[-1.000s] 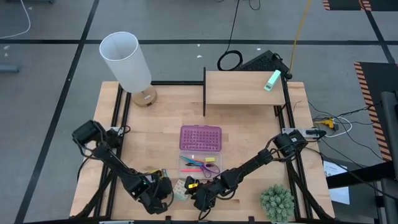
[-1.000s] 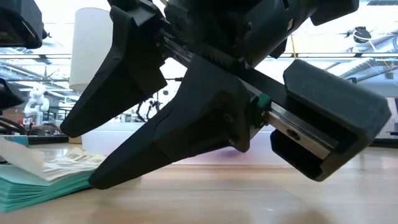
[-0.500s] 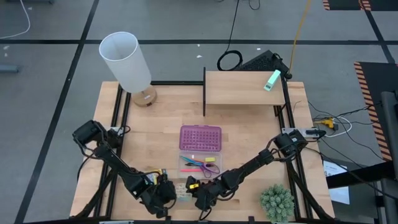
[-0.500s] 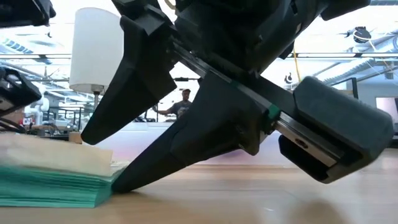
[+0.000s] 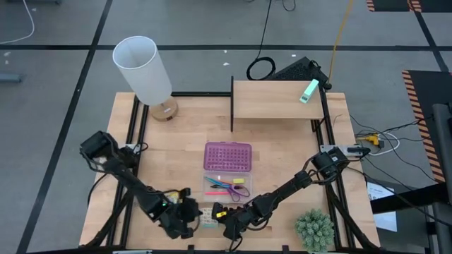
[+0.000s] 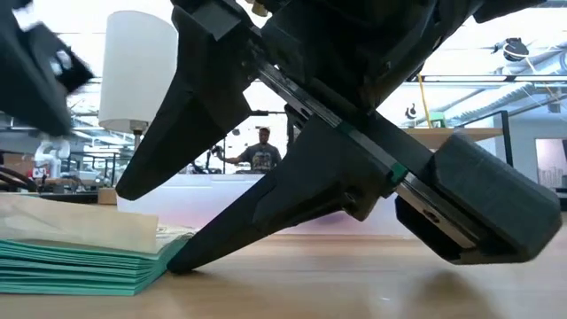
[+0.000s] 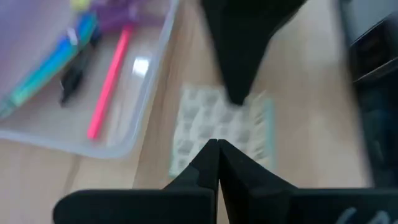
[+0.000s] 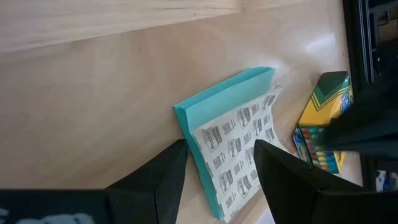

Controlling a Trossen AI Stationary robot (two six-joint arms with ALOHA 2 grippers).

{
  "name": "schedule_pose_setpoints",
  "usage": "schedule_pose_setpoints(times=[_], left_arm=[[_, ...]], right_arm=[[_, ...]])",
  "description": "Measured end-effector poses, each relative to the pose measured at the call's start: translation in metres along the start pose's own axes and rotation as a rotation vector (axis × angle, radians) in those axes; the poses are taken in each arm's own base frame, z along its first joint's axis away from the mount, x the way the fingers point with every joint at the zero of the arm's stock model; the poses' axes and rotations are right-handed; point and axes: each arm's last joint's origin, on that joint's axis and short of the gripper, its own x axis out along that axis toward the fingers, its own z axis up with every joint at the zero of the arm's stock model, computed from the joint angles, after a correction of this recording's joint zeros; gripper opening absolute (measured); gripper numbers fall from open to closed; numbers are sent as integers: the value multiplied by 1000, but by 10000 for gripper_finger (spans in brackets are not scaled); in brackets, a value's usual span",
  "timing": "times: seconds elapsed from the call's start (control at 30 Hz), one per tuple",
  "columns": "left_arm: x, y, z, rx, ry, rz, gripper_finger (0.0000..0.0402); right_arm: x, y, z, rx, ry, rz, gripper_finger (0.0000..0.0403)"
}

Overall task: Pack school essentials
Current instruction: Put the green sticky notes into the violet plastic pencil case

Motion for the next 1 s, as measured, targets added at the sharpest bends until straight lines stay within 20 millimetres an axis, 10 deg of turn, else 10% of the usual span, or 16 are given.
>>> schedule_pose_setpoints(times=[0.27,0.77,1.0], left_arm=[[34,5,-9,-15,104,-58,10],[15,-4,-4,-10,50,-81,10],[38,-1,-15,-30,69,-50,10]], right_arm=[[-3,5,5,-71,36,-21,187],[-3,6,5,-83,29,-20,187],[-3,7,7,-103,21,-21,187]])
